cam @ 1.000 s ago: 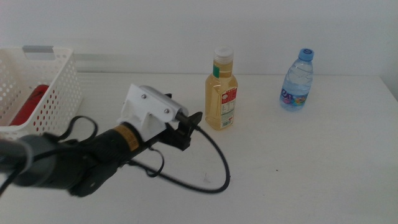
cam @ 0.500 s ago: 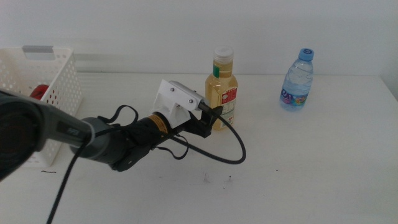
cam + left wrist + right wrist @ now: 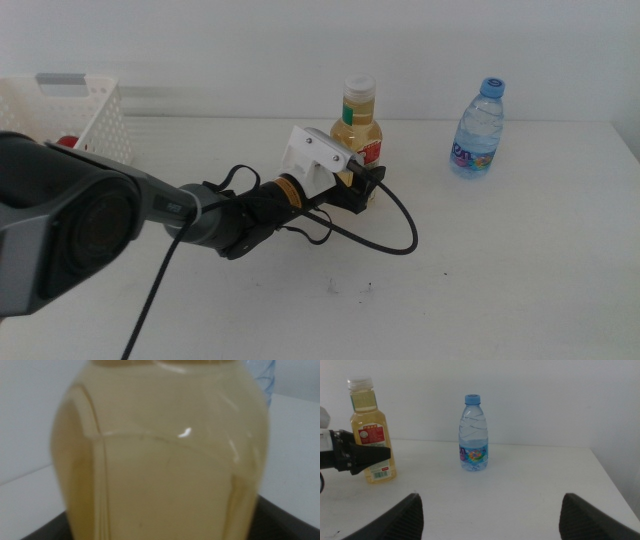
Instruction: Use arms to grab the bottles and put them into the dustbin to the left of the table.
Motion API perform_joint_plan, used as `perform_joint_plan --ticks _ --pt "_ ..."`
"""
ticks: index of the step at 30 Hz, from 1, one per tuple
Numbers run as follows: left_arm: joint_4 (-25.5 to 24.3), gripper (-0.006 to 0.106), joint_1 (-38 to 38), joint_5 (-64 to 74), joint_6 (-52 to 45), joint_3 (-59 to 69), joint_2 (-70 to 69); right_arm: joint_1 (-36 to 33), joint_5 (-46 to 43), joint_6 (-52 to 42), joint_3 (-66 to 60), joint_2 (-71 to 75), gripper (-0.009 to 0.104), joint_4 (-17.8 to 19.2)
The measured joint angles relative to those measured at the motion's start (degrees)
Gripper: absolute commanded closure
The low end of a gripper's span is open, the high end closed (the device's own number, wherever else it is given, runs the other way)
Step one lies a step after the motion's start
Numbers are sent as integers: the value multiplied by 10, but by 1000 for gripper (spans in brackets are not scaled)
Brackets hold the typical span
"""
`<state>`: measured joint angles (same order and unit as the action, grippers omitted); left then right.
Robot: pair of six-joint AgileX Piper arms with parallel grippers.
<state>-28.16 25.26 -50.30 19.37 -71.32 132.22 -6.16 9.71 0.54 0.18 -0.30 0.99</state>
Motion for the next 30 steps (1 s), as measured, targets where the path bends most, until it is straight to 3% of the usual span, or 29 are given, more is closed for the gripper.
perform_joint_plan --ticks 6,8,10,15,17,19,24,30 --pt "1 7 4 15 0 -24 20 0 0 0 0 0 14 0" --pt "6 14 4 17 1 -24 23 0 0 0 0 0 14 0" --pt "15 27 4 19 1 -24 23 0 0 0 0 0 14 0" --pt "-1 77 4 43 15 -24 13 0 0 0 0 0 14 0" --pt "-55 94 3 99 60 -24 -14 0 0 0 0 0 14 0" --pt "-138 102 3 173 144 -22 -56 0 0 0 0 0 14 0" --pt "-410 102 4 292 418 -18 -165 0 0 0 0 0 14 0" --pt "-593 102 4 298 664 -18 -272 0 0 0 0 0 14 0"
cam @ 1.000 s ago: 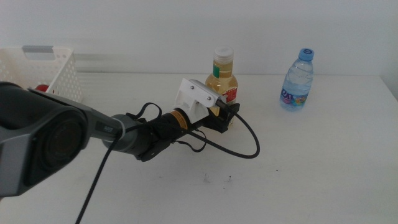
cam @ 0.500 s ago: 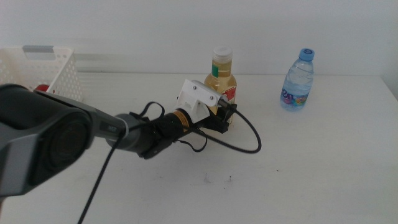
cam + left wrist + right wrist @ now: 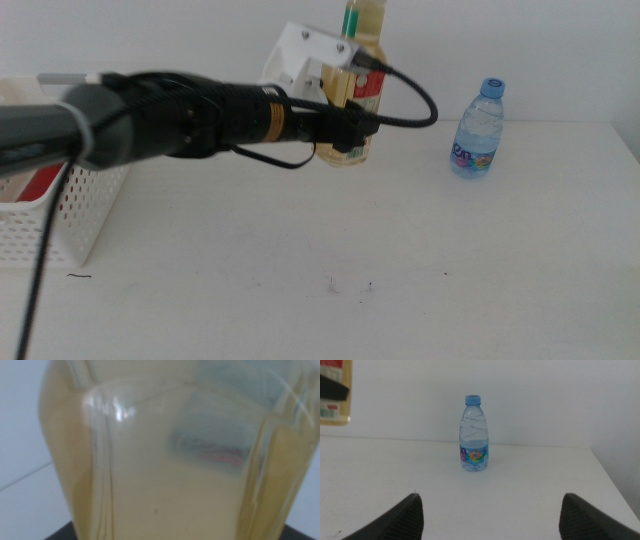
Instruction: Use arms to grab the bottles and put them into the dustbin to the left of the table.
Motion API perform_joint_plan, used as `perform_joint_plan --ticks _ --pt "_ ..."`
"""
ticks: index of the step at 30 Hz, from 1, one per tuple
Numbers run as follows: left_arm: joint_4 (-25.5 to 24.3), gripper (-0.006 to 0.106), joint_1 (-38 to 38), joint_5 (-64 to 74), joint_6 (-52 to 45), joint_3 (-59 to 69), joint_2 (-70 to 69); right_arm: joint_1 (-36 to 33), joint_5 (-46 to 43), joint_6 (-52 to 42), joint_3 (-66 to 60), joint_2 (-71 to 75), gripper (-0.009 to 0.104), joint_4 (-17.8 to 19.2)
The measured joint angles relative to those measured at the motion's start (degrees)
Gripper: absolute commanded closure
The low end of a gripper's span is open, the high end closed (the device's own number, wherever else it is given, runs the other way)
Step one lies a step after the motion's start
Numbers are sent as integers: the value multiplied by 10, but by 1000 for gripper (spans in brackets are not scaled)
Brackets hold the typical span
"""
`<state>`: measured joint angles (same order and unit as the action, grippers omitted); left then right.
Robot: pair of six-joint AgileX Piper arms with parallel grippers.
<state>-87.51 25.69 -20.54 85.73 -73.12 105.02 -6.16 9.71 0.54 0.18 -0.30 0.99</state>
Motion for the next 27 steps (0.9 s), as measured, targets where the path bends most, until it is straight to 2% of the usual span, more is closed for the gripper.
perform_joint_plan --ticks 4,6,8,9,11,14,17,20,22,24,25,27 --pt "-86 102 0 -16 93 0 -37 0 0 0 0 0 14 0" --pt "-105 102 -6 -33 118 0 -50 0 0 0 0 0 14 0" --pt "-88 102 -9 -42 115 7 -65 0 0 0 0 0 14 0" --pt "-53 102 -10 -41 89 15 -73 0 0 0 0 0 14 0" --pt "55 102 -11 -14 -6 38 -92 0 0 0 0 0 14 0" --pt "290 102 6 91 -227 69 -126 0 0 0 0 0 14 0" --pt "490 102 12 238 -455 65 -157 0 0 0 0 0 14 0" --pt "748 102 -15 416 -719 20 -170 0 0 0 0 0 14 0" --pt "927 102 -59 530 -911 -26 -171 0 0 0 0 0 14 0" --pt "1036 102 -106 612 -1017 -63 -171 0 0 0 0 0 14 0" --pt "1067 102 -128 649 -1049 -83 -171 0 0 0 0 0 14 0" --pt "1097 102 -168 702 -1082 -123 -171 0 0 0 0 0 14 0"
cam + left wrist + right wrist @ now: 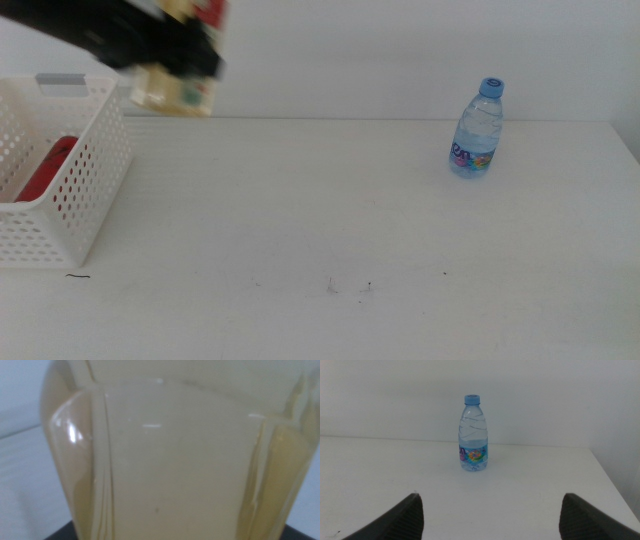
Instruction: Use arms to grab the bottles and put them into the dustbin to the left of the table.
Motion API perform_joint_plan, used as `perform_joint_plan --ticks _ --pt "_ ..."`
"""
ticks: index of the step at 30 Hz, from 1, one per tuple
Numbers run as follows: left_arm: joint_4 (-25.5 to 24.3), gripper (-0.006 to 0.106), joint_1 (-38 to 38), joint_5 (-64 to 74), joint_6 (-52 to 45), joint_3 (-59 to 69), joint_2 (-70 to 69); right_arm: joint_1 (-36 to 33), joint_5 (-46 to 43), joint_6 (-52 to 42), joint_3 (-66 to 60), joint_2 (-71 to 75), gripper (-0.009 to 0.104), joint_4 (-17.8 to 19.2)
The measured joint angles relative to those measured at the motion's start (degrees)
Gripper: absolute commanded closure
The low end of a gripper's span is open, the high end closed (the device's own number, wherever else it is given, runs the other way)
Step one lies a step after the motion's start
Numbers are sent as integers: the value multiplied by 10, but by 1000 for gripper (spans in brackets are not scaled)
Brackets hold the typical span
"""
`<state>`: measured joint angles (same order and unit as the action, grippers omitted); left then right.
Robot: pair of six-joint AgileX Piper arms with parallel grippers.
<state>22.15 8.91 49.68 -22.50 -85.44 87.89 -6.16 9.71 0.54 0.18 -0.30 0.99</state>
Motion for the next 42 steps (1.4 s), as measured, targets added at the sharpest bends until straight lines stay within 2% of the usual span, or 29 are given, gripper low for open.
perform_joint_plan --ticks 2,7,15,21,32,35,38,42 --pt "5 102 -41 44 -13 -35 0 0 0 0 0 0 14 0" --pt "-18 102 -150 142 -17 -106 22 0 0 0 0 0 14 0" --pt "-27 102 -258 219 -41 -128 100 0 0 0 0 0 14 0" --pt "-85 102 -267 208 -51 -128 167 0 0 0 0 0 14 0" --pt "-98 101 -267 176 -51 -129 271 0 0 0 0 0 14 0" --pt "-98 94 -267 164 -51 -131 291 0 0 0 0 0 14 0" --pt "-97 77 -267 158 -54 -131 305 0 0 0 0 0 14 0" --pt "-97 41 -267 156 -58 -132 310 0 0 0 0 0 14 0"
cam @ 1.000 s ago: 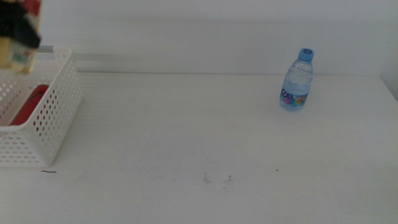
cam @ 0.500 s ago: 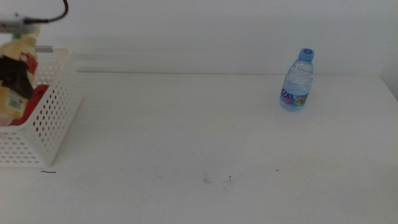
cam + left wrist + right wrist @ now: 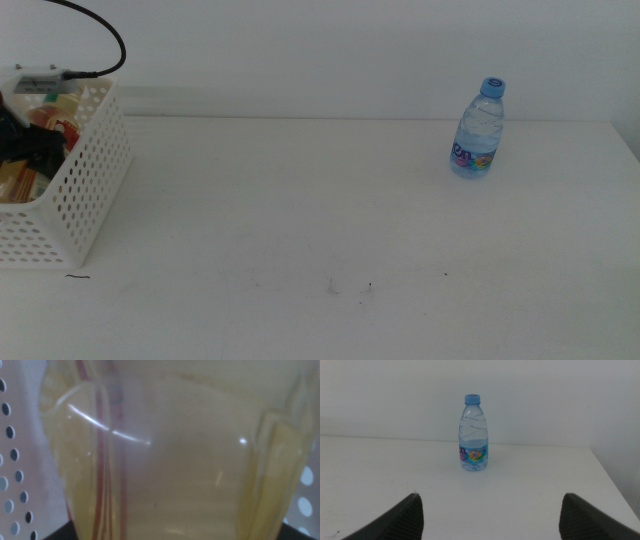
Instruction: Use arms to grab the bottles and put them into the dustbin to the left of the table.
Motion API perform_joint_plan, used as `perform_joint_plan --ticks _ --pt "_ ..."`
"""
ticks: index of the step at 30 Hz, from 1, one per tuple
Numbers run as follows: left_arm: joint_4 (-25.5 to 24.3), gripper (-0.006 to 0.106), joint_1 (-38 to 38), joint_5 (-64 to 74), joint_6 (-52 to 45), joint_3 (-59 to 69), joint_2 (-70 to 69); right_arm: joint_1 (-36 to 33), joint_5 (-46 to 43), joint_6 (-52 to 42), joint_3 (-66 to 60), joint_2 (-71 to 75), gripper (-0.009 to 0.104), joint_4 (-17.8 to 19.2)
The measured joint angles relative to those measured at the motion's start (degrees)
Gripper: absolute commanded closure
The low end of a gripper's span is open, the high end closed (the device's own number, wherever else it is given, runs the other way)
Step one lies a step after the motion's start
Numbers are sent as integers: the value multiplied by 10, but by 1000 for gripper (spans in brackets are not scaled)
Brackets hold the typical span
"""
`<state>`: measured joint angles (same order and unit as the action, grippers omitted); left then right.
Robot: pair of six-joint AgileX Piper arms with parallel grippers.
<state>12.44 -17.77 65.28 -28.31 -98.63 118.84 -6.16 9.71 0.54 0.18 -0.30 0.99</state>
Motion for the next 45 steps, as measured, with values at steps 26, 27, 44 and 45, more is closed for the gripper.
perform_joint_plan --ticks 26,27,44,45 --pt "75 7 147 -143 1 201 -448 0 0 0 0 0 14 0" --pt "78 7 164 -149 -2 212 -481 0 0 0 0 0 14 0" --pt "82 7 417 -82 65 315 -738 0 0 0 0 0 14 0" --pt "79 7 424 -86 66 318 -743 0 0 0 0 0 14 0"
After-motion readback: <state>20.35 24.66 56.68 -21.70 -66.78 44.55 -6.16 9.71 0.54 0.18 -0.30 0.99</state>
